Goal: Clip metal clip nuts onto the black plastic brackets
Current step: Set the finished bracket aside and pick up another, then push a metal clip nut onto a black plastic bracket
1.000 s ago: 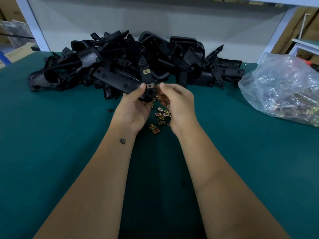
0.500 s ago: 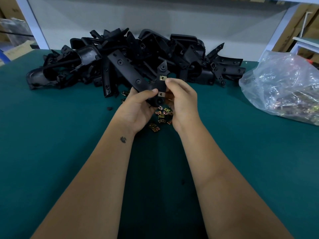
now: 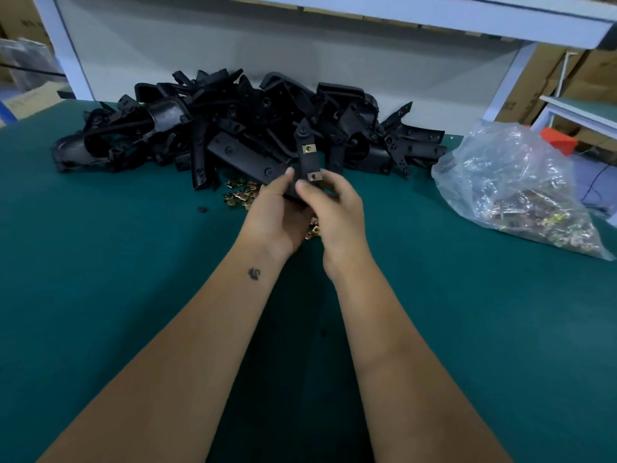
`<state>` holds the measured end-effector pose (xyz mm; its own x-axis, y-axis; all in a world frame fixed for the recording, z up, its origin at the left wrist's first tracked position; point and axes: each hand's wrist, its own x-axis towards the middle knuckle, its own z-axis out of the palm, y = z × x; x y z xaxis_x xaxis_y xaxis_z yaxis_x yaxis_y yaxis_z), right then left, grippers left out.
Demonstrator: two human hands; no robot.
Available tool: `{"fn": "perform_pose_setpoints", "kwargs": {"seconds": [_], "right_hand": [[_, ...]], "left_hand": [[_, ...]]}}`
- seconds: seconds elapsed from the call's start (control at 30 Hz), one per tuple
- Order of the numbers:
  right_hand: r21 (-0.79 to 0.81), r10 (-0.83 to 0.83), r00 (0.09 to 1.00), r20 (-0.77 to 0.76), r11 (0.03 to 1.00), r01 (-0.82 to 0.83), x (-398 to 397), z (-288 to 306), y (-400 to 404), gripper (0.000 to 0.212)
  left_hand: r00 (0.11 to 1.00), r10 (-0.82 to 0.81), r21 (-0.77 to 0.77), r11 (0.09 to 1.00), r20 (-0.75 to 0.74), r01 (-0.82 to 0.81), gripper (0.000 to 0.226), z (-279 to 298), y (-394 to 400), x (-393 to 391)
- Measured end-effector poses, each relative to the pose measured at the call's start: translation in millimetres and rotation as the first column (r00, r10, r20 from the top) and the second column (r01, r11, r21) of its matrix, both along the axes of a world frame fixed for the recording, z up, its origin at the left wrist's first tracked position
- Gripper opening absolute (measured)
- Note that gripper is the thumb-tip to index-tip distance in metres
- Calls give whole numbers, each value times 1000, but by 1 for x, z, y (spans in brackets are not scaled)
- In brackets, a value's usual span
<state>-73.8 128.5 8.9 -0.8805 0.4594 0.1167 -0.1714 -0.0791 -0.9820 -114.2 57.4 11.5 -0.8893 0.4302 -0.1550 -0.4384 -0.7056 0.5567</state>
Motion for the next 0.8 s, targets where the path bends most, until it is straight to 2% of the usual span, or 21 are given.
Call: {"fn": "perform_pose_setpoints", "kwargs": {"seconds": [0.07, 0.17, 0.23, 0.3, 0.37, 0.47, 0.53, 0.63, 0.73, 0.8], "right_hand": [[43, -74, 997, 24, 996, 73, 13, -2, 5, 21], [-5, -193, 980, -50, 981, 193, 40, 2, 21, 4], [-78, -288, 953, -97, 956, 282, 58, 8, 36, 21], [-164, -370, 922, -119, 923, 349, 81, 15, 56, 29], [-201, -438, 890, -125, 890, 410, 110, 20, 80, 32], [-270, -545, 825, -148, 825, 496, 163, 26, 120, 29], [-352, -632, 757, -163, 754, 554, 200, 27, 145, 24], [-484, -792, 594, -144, 580, 655, 260, 23, 180, 17], [-622, -889, 431, -152, 425, 657, 327, 9, 207, 17], [-640, -928, 352, -125, 346, 685, 371, -6, 219, 19]], "left_hand": [[998, -2, -36, 999, 59, 4, 28, 2, 11, 11], [997, 1, -88, 996, 75, 6, 27, 5, 31, 32], [999, -28, -152, 988, 43, 34, 14, 9, 46, 48], [999, -42, -209, 977, 28, 47, 13, 14, 60, 66], [998, -56, -188, 980, 27, 60, 18, 21, 74, 82], [990, -139, -154, 978, 29, 142, 11, 31, 105, 113], [968, -250, -177, 953, -1, 246, 9, 34, 135, 143], [903, -420, -174, 899, -85, 402, 12, 33, 178, 207], [794, -578, -210, 813, -185, 543, 17, 25, 209, 279], [699, -682, -249, 730, -214, 636, 19, 13, 223, 322]]}}
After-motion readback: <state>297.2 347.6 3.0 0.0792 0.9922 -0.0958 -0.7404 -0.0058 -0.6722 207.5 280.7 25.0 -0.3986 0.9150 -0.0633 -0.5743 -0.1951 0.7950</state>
